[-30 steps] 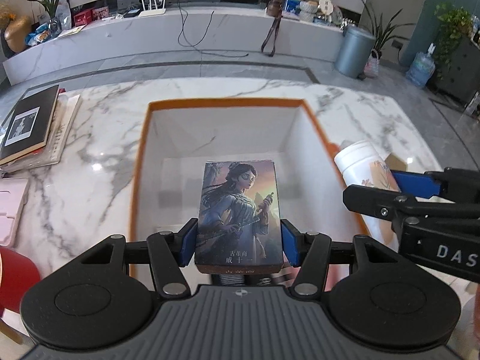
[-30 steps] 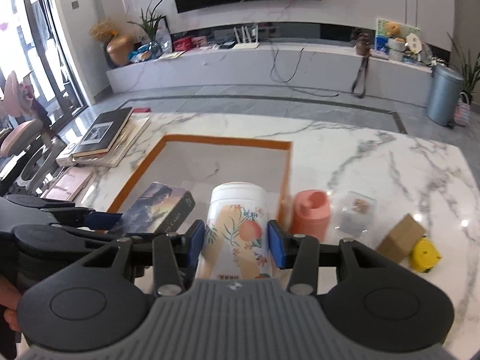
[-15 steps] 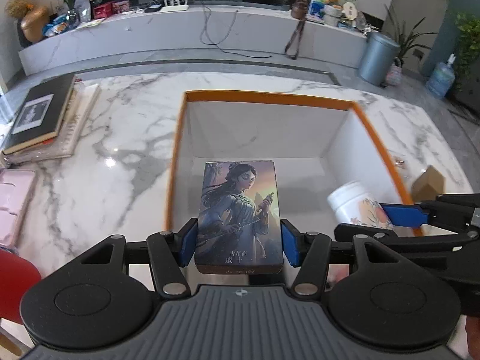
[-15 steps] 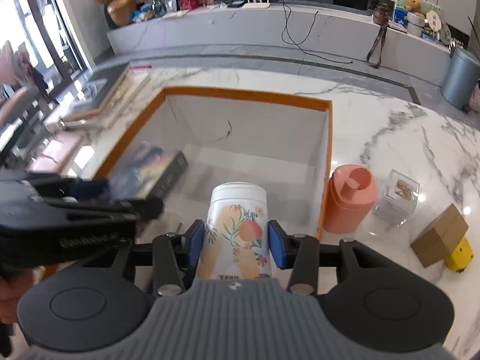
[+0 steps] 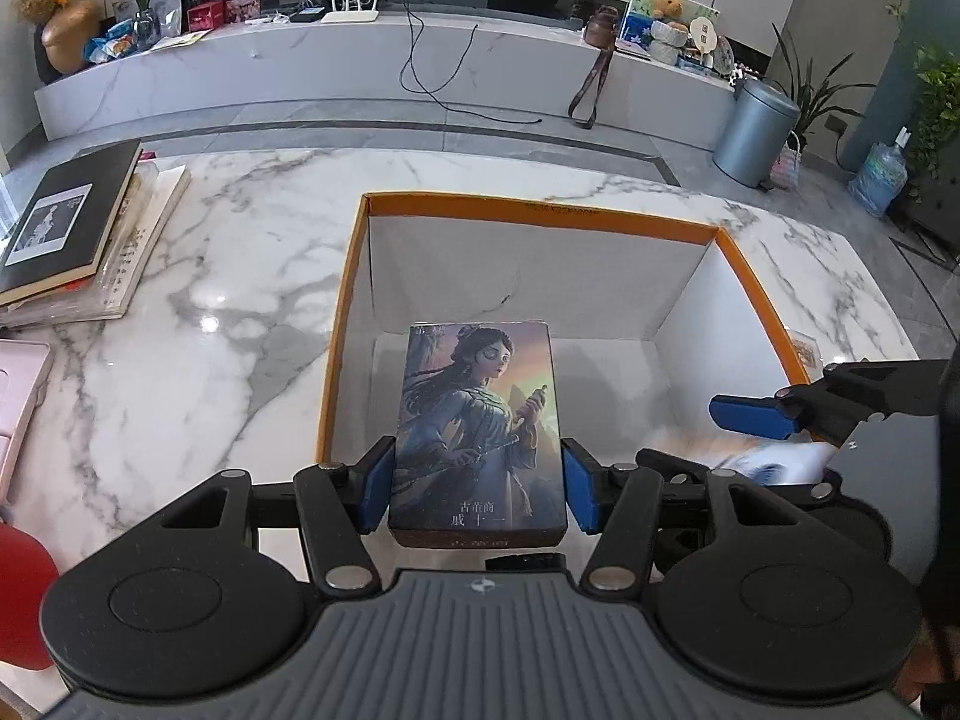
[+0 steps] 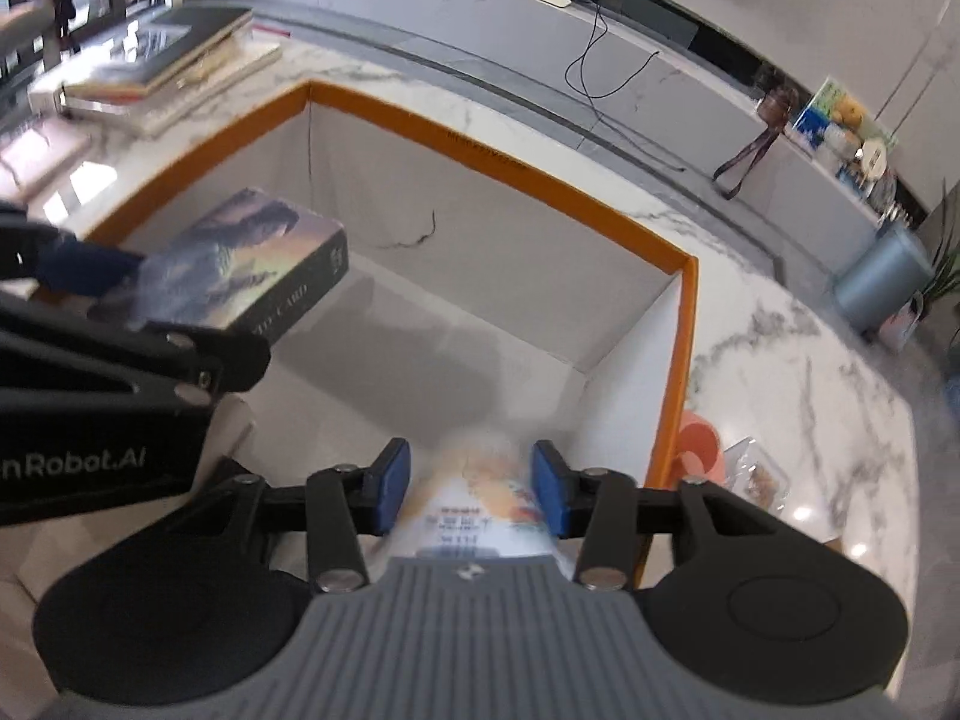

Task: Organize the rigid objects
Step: 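Lower the lotion bottle into the box with the right tool while the left tool lowers the book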

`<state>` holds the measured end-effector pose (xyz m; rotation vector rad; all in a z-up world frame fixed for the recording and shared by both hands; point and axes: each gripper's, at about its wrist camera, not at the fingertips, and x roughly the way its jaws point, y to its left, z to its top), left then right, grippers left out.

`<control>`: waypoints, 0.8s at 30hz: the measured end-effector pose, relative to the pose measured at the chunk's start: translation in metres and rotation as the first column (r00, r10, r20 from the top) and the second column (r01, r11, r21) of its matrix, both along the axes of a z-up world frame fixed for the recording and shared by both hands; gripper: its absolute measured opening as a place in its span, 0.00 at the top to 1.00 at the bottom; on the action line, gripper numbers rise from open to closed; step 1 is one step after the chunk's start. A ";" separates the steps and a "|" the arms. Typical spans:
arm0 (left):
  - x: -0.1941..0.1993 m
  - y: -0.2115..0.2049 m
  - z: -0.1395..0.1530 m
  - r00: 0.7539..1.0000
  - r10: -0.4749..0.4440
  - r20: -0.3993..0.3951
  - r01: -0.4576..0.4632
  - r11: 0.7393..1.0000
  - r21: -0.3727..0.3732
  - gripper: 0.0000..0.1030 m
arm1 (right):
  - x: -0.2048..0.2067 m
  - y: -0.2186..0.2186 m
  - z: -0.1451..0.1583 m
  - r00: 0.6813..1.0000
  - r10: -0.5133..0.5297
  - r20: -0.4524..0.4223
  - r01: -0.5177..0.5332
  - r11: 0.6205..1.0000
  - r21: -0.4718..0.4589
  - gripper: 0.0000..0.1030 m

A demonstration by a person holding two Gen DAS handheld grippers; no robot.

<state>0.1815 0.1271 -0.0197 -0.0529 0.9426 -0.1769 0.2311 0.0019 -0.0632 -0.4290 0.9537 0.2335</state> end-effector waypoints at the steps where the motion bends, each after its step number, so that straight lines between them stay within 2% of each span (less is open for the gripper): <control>1: 0.000 -0.001 -0.001 1.000 -0.002 0.000 0.002 1.000 0.001 0.37 | 0.000 0.000 -0.001 1.000 0.004 0.003 -0.003 1.000 -0.015 0.59; 7: 0.000 -0.003 -0.002 1.000 0.001 0.001 -0.001 1.000 0.013 0.37 | -0.003 -0.006 0.007 1.000 -0.006 0.010 0.006 1.000 0.003 0.59; 13: -0.003 -0.004 -0.001 1.000 0.015 -0.001 -0.015 1.000 0.024 0.37 | -0.024 -0.020 0.027 0.994 -0.016 0.108 0.010 0.998 0.055 0.58; 18: -0.003 -0.013 -0.004 1.000 0.014 -0.020 -0.013 0.999 0.043 0.37 | -0.036 -0.042 0.047 0.987 -0.080 0.140 0.053 0.981 0.188 0.57; 21: -0.004 -0.022 -0.008 1.000 0.006 -0.030 -0.004 0.998 0.061 0.37 | -0.041 -0.051 0.057 0.974 -0.123 0.191 0.077 0.970 0.231 0.56; 22: -0.004 -0.027 -0.008 1.000 0.003 -0.029 -0.001 0.997 0.083 0.37 | -0.042 -0.054 0.058 0.971 -0.136 0.194 0.087 0.966 0.245 0.56; 24: -0.002 -0.032 -0.009 0.999 -0.003 -0.038 0.006 0.997 0.074 0.37 | -0.041 -0.062 0.058 0.969 -0.159 0.188 0.107 0.961 0.257 0.56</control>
